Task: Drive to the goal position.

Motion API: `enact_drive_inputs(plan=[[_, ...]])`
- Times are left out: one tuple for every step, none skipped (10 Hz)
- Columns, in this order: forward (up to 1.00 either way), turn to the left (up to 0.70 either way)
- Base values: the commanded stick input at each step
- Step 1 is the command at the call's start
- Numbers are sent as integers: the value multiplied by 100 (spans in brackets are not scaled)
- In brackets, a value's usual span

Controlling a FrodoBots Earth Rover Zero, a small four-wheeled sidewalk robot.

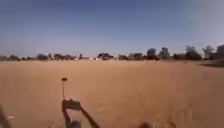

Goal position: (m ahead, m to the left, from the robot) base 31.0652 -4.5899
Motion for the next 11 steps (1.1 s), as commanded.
enact_drive_inputs(plan=[[100, 0], [100, 0], [100, 0], [100, 0], [100, 0], [100, 0], [100, 0], [100, 0], [100, 0], [100, 0], [100, 0]])
